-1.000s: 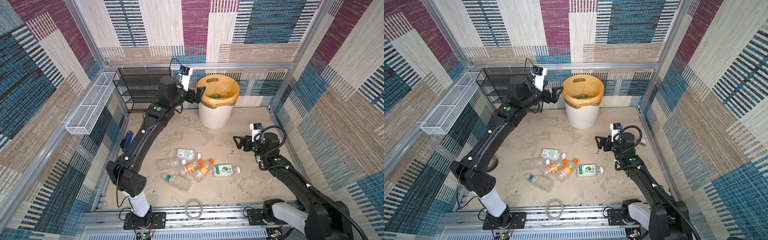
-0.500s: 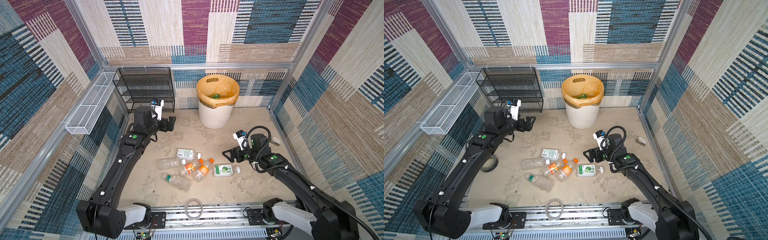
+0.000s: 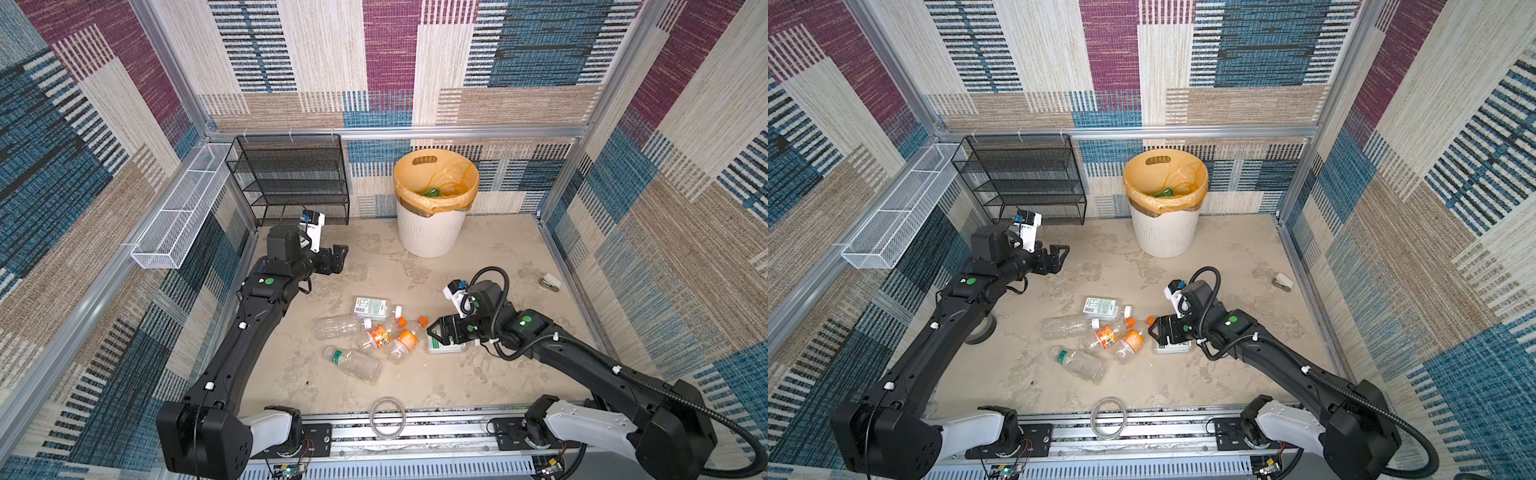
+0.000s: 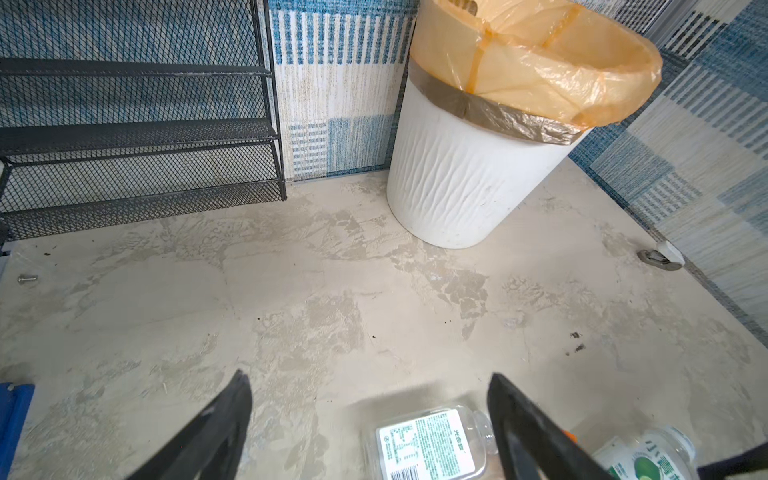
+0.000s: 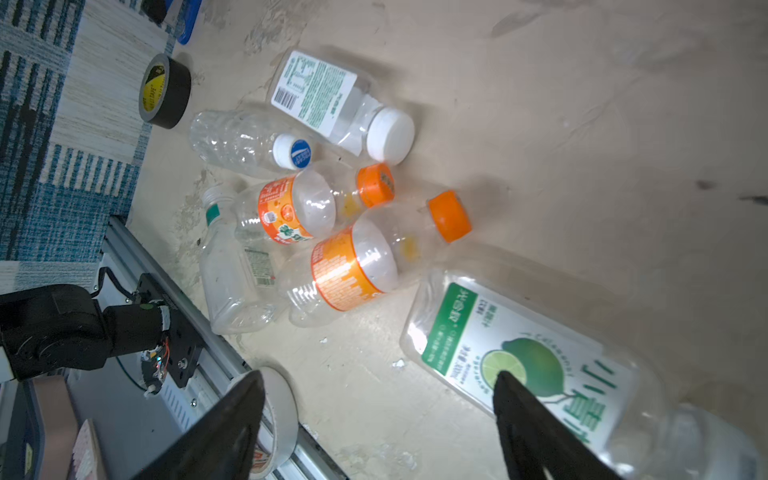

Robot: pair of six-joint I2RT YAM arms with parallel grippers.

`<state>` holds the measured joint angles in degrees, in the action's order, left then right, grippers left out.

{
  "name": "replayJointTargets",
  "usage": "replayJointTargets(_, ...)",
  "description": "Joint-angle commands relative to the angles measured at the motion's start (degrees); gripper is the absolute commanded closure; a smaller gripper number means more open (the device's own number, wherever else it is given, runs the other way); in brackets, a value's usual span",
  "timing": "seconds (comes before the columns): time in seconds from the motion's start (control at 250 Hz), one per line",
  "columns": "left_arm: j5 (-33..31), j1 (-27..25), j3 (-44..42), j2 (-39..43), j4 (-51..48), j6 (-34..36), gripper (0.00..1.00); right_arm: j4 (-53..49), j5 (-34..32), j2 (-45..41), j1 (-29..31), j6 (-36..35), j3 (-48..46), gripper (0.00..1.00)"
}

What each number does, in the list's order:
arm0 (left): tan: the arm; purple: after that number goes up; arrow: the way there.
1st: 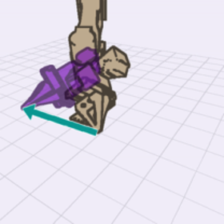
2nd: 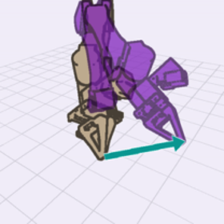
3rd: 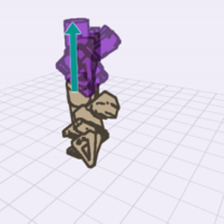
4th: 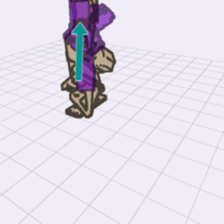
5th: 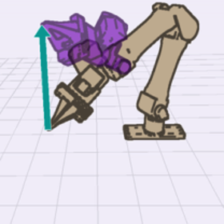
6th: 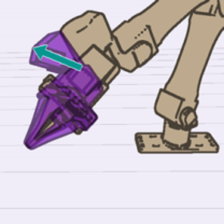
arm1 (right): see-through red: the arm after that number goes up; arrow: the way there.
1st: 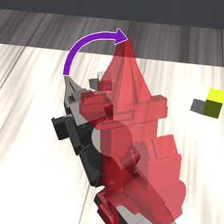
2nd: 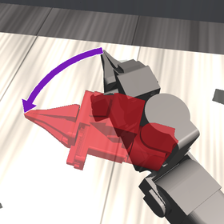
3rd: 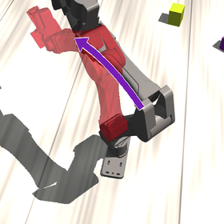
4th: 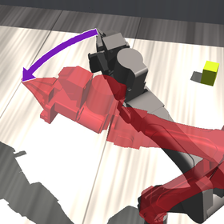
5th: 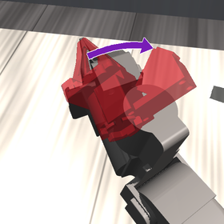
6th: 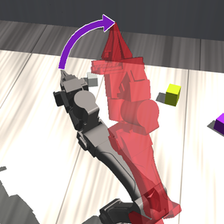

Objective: Throw the plastic bottles in the bin
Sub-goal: 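Lower right gripper onto the lime-label bottle and close on it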

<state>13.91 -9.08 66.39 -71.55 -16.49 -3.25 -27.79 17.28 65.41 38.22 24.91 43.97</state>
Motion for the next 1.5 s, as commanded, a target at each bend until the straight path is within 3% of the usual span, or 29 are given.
replayJointTargets(0.0, 1.53, 0.45, -0.65, 0.54, 1.99, -1.7, 0.12, 2.89, -5.66, 2.17, 4.44, 7.87, 0.36, 0.12)
replayJointTargets(0.228, 2.43, 0.78, -0.98, 0.74, 2.3, -2.11, 0.13, -10.99, -18.36, 6.82, 5.45, -2.47, 9.65, 0.08)
replayJointTargets(0.4, 3.05, 1.08, -1.12, 1.06, 2.39, -2.42, 0.14, -16.42, -13.23, 11.19, 5.27, -16.21, 14.61, 0.0)
replayJointTargets(0.548, 3.03, 1.12, -1.61, 1.47, 2.87, -2.3, 0.14, -16.63, -11.36, 14.49, 5.28, -25.28, 17.19, 0.01)
replayJointTargets(0.756, 3.49, 1.26, -1.7, 1.66, 2.96, -2.38, 0.14, -17.44, -12.06, 14.28, 5.28, -35.14, 16.04, 0.01)
replayJointTargets(0.888, 3.58, 1.35, -1.79, 1.53, 3.05, -2.34, 0.14, -19.71, -16.98, 14.45, 5.24, -41.41, 11.08, 0.01)
replayJointTargets(0.996, 3.86, 1.44, -1.87, 1.22, 3.22, -2.47, 0.14, -17.75, -17.19, 12.21, 5.26, -45.5, 6.85, 0.01)
replayJointTargets(1.172, 4.34, 1.61, -1.97, 0.67, 3.6, -2.82, 0.14, -13.28, -19.49, 9.07, 5.18, -49.95, 4.04, 0.01)
replayJointTargets(1.496, 4.54, 1.79, -2.14, 0.56, 3.57, -2.68, 0.14, -8.64, -18.85, 11.84, 1.75, -57.82, 2.19, 0.01)
